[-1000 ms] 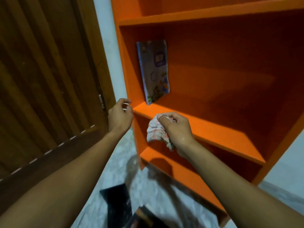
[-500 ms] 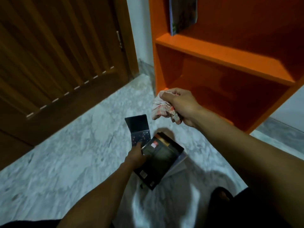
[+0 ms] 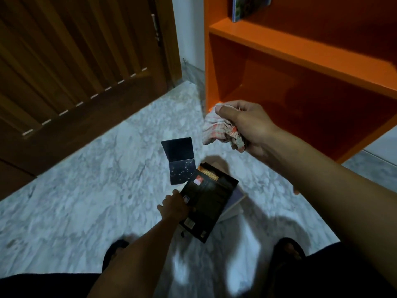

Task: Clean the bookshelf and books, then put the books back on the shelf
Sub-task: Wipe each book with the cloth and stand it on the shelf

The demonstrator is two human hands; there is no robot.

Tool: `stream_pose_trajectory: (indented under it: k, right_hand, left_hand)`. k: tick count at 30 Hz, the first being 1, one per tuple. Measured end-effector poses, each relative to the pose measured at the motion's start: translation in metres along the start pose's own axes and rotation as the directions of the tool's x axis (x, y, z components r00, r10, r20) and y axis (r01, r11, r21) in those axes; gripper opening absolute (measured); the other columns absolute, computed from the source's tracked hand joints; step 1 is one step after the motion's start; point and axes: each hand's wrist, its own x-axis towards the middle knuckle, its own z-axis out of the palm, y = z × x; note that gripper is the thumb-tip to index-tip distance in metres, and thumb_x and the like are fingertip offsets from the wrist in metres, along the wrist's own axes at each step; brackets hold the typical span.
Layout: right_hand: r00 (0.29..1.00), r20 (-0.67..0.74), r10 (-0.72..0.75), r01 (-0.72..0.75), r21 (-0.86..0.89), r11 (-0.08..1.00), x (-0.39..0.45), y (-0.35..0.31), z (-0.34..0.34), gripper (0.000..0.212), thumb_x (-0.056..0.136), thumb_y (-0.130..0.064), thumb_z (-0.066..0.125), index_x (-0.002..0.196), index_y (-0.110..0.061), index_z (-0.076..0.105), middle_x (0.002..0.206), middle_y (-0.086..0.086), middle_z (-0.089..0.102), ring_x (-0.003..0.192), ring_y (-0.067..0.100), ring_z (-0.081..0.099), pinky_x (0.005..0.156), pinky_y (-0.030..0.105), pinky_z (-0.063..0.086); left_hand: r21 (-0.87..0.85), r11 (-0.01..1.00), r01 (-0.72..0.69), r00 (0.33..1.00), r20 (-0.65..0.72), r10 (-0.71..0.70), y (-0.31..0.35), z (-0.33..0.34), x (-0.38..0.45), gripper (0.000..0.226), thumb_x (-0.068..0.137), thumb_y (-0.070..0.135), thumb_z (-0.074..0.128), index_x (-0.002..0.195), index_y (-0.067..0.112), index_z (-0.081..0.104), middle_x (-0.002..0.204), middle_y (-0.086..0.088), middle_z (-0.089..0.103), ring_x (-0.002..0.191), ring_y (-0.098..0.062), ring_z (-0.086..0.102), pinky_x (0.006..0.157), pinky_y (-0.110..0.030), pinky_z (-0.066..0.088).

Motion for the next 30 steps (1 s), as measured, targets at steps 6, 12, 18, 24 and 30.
stream_pose_trajectory:
  k: [6,12,18,24,30]
  right_hand:
    - [1.0,0.011,0.019,-0.019,0.019,1.0,0.0,0.002,-0.007,0.027,0.088,-0.021,0.074,0.104,-0.002,0.065,0.092,0.032,0.066,0.074,0.04,0.059,0.063,0.047,0.046]
    - [0.993,0.002,0.119,-0.119,-0.031,0.992,0.0,0.005,-0.034,0.03,0.084,-0.02,0.077,0.108,-0.007,0.064,0.103,0.029,0.07,0.086,0.04,0.063,0.079,0.059,0.049]
    - [0.948,-0.318,0.018,-0.052,-0.101,0.993,-0.008,0.021,-0.05,0.037,0.097,0.005,0.046,0.13,-0.011,0.055,0.083,0.014,0.06,0.047,0.015,0.054,0.041,0.022,0.044]
    - [0.983,-0.043,0.178,-0.17,0.144,0.975,-0.023,0.019,-0.024,0.04,0.102,-0.044,0.048,0.124,-0.014,0.062,0.074,0.017,0.052,0.041,0.02,0.046,0.043,0.023,0.033]
    - [0.985,0.171,0.006,-0.043,0.214,0.976,-0.032,-0.013,-0.003,0.027,0.1,-0.022,0.057,0.126,-0.016,0.063,0.085,0.007,0.075,0.05,0.014,0.066,0.039,0.021,0.045]
  left_hand:
    - [-0.192,0.975,-0.114,0.993,0.001,0.117,0.012,-0.021,-0.008,0.022,0.1,0.039,0.046,0.106,0.021,0.056,0.108,-0.004,0.064,0.096,-0.022,0.062,0.084,-0.038,0.053]
    - [-0.269,0.926,-0.263,0.965,-0.086,0.249,0.042,-0.079,-0.02,0.013,0.099,0.032,0.053,0.092,0.025,0.062,0.093,-0.003,0.067,0.092,-0.027,0.062,0.073,-0.032,0.039]
    - [-0.786,0.568,-0.246,0.959,-0.112,0.261,0.057,-0.162,-0.05,0.015,0.1,0.016,0.056,0.109,0.01,0.067,0.096,-0.012,0.073,0.08,-0.026,0.068,0.071,-0.036,0.055]
    - [-0.903,0.271,-0.334,0.912,-0.236,0.335,0.079,-0.227,-0.095,0.019,0.102,0.022,0.054,0.116,0.018,0.066,0.107,-0.006,0.076,0.093,-0.027,0.072,0.085,-0.042,0.056]
    - [-0.829,0.314,-0.463,0.87,-0.358,0.34,0.078,-0.237,-0.128,0.024,0.103,0.022,0.052,0.123,0.022,0.066,0.111,-0.003,0.076,0.101,-0.028,0.072,0.087,-0.044,0.058]
